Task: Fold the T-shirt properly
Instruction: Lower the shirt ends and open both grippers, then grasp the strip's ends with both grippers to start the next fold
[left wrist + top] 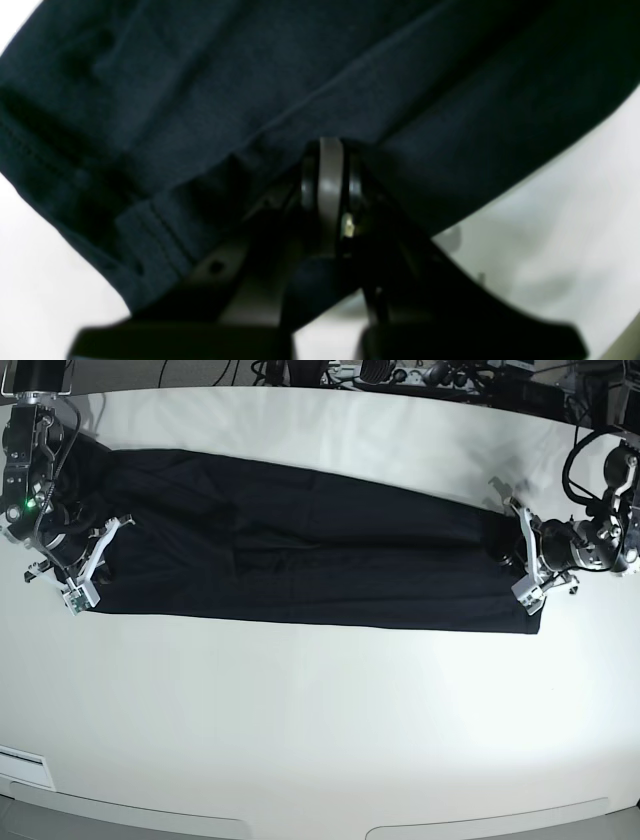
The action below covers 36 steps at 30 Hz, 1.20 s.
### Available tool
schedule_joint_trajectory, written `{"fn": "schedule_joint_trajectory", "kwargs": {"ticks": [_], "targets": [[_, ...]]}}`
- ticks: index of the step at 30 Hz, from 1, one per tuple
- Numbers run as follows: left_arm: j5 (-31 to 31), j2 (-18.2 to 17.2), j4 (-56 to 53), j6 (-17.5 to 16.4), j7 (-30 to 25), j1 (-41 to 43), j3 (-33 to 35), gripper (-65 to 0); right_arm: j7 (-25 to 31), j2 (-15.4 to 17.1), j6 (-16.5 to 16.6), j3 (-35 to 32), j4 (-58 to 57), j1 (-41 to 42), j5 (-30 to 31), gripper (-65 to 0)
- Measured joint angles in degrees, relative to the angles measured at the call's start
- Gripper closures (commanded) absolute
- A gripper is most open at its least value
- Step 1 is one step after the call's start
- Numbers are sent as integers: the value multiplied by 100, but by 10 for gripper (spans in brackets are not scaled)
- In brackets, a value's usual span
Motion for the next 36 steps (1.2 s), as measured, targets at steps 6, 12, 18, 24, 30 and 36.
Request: {"fn": "schedule_joint_trajectory", "kwargs": {"ticks": [6, 12, 18, 24, 30, 36], "targets": [[-1196, -256, -74, 105, 1147, -221, 13, -18, -446, 2, -42, 2, 20, 125, 551, 0], [-1755, -426, -129, -131, 1674, -511, -35, 0, -444, -4, -59, 186, 37, 133, 916, 0], [-2284, -463, -142, -114, 1707, -608, -1198, 0, -592, -4, 68, 769, 37, 122, 1596, 0], [-2474, -448, -144, -199, 1720, -577, -2216, 0, -1298, -46, 1029, 1043, 46, 120, 3639, 0], [-2929, -444, -160, -201, 2079, -562, -2916, 0, -876, -619, 1003, 203, 13, -103, 2131, 0], [-2940, -448, -160, -199, 2203, -570, -3108, 0, -415, -675, 682, -291, 26, -247, 577, 0]]}}
